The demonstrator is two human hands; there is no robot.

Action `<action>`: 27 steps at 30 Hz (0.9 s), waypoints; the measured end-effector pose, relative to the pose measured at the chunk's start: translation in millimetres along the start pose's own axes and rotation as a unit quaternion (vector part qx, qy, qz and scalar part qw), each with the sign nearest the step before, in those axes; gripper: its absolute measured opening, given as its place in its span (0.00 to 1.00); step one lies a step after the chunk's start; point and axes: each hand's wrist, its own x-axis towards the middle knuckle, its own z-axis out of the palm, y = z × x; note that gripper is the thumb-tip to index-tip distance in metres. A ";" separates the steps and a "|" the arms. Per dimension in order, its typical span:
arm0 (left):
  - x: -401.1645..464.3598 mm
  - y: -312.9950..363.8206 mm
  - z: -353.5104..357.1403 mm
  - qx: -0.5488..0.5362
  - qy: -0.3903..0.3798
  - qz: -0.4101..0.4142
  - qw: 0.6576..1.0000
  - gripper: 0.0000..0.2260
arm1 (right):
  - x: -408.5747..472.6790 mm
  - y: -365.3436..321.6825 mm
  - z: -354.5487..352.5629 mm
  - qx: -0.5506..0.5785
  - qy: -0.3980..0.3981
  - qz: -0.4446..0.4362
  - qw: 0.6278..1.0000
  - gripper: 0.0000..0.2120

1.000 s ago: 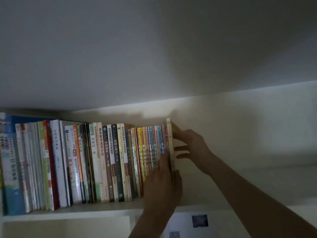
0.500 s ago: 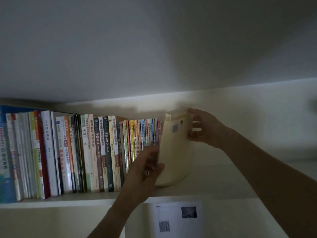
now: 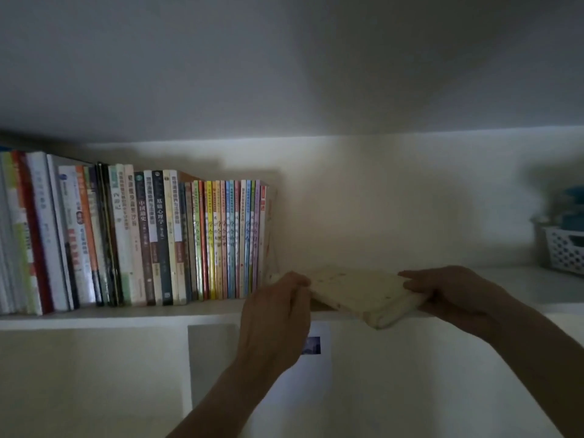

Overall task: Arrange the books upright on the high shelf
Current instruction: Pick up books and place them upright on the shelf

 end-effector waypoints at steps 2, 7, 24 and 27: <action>2.2 9.6 -2.7 -0.091 -0.043 -0.107 0.989 0.14 | -9.2 8.5 0.1 0.013 0.019 -0.044 0.999 0.15; 29.5 10.9 -2.6 -0.364 -0.043 -0.248 0.897 0.25 | -33.5 10.3 13.6 -0.018 -0.049 -0.088 0.995 0.13; 76.8 -11.4 -1.3 -0.107 0.114 -0.061 0.986 0.27 | 101.4 3.2 122.5 -0.252 -0.029 -0.226 0.941 0.25; 82.0 -14.8 -8.7 0.027 0.125 -0.079 0.989 0.25 | 112.8 -11.0 137.0 -0.298 -0.054 -0.218 0.928 0.29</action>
